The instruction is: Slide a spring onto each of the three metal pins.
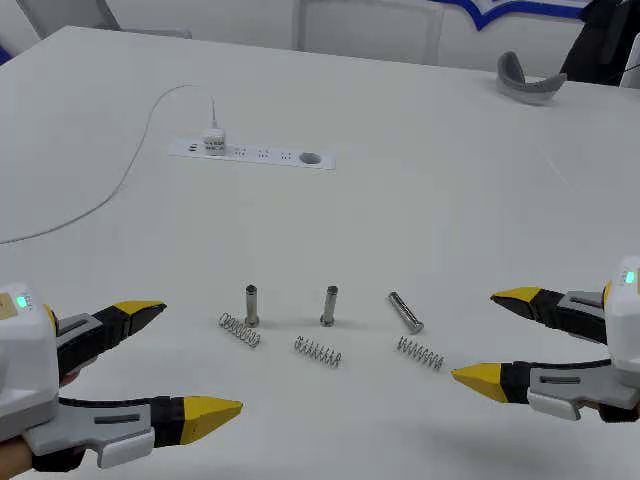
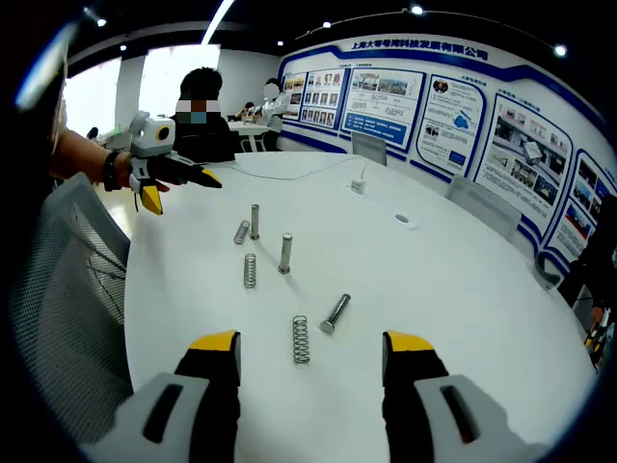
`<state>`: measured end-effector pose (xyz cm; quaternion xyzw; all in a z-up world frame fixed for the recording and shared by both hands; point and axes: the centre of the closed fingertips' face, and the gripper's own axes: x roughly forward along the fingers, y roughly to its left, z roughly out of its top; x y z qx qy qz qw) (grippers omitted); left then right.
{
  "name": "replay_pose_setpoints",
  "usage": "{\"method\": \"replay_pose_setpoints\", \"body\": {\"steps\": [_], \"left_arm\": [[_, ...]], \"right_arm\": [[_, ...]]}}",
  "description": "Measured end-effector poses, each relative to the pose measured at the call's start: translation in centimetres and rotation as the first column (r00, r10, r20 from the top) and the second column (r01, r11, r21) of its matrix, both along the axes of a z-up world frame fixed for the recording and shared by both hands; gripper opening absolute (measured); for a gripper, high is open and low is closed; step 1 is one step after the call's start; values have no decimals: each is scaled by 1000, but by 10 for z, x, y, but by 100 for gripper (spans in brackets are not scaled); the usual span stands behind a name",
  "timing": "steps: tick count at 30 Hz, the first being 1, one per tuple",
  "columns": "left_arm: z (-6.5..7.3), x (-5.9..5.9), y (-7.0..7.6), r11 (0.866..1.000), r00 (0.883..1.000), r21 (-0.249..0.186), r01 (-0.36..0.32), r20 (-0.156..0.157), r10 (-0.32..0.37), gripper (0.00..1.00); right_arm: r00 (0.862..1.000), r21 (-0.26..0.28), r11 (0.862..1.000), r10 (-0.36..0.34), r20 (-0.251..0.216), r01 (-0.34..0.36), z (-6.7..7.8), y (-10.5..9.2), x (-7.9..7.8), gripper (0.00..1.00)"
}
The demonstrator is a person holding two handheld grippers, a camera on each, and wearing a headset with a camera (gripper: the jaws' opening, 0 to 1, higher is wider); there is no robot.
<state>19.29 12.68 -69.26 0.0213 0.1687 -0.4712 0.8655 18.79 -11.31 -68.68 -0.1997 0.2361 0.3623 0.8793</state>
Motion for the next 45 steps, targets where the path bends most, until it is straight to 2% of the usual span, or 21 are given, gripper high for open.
{"method": "replay_pose_setpoints", "body": {"steps": [12,22,28,32,37,42,45], "left_arm": [[0,0,-1,1000,1000,-4,-1,-2,1,88],[1,0,-2,1000,1000,-6,3,-2,-3,88],[2,0,-4,1000,1000,-6,4,1,-4,88],[3,-1,-4,1000,1000,-4,7,4,-7,88],[3,0,-2,1000,1000,0,1,3,-1,87],[3,-2,-3,1000,1000,1,2,2,-2,87],[3,-2,-4,1000,1000,0,3,1,-3,87]], "right_arm": [[1000,-13,1000,-17,-12,17,-1,-4,3,60],[999,-20,999,-31,-13,30,2,-1,14,57],[996,-66,995,-81,-21,79,0,-5,31,50],[997,-80,994,-79,-23,77,0,-1,38,50],[995,-111,990,-87,-41,82,-3,5,48,47],[993,-130,987,-103,-64,94,-7,13,61,40],[989,-160,981,-128,-81,114,-13,15,70,36]]}}
